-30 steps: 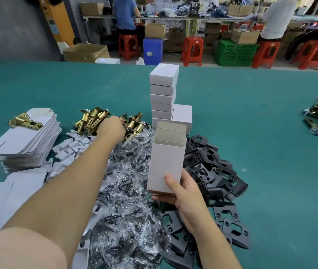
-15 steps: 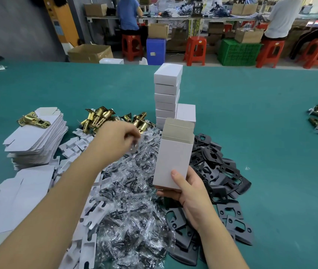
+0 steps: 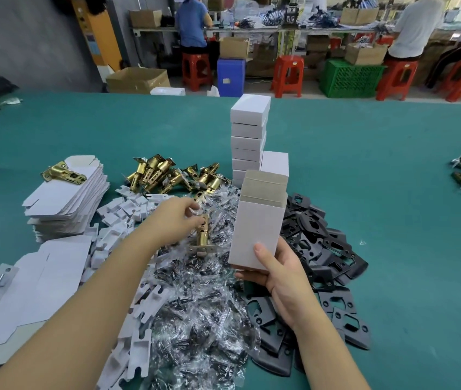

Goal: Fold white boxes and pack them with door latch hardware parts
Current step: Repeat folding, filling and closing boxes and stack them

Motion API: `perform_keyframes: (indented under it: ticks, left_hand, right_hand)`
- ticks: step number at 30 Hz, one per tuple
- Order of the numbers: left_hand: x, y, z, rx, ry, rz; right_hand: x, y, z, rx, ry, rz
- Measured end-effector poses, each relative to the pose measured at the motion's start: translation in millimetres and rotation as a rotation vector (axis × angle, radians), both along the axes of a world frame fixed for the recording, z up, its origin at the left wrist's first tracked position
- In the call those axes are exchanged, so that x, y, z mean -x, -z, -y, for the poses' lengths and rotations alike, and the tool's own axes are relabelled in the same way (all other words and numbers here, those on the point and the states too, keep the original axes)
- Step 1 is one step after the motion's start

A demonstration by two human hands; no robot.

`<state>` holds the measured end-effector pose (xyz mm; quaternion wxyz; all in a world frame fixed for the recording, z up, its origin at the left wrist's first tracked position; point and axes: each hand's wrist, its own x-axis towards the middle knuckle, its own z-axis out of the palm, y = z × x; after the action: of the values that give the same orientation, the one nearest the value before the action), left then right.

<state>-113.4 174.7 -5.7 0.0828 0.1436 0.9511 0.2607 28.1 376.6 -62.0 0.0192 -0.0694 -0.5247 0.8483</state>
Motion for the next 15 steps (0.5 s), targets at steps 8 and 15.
perform_keyframes:
  ticks: [8, 15]
  left_hand:
    - [10.2, 3.0, -10.2, 0.061, 0.021, 0.132]
    - [1.4, -10.3, -14.5, -0.158, -0.104, 0.060]
  right_hand:
    - [-0.2, -1.3, 2.3, -0.020, -0.008, 0.015]
    - [-2.8, -4.2, 3.1, -0.036, -0.037, -0.007]
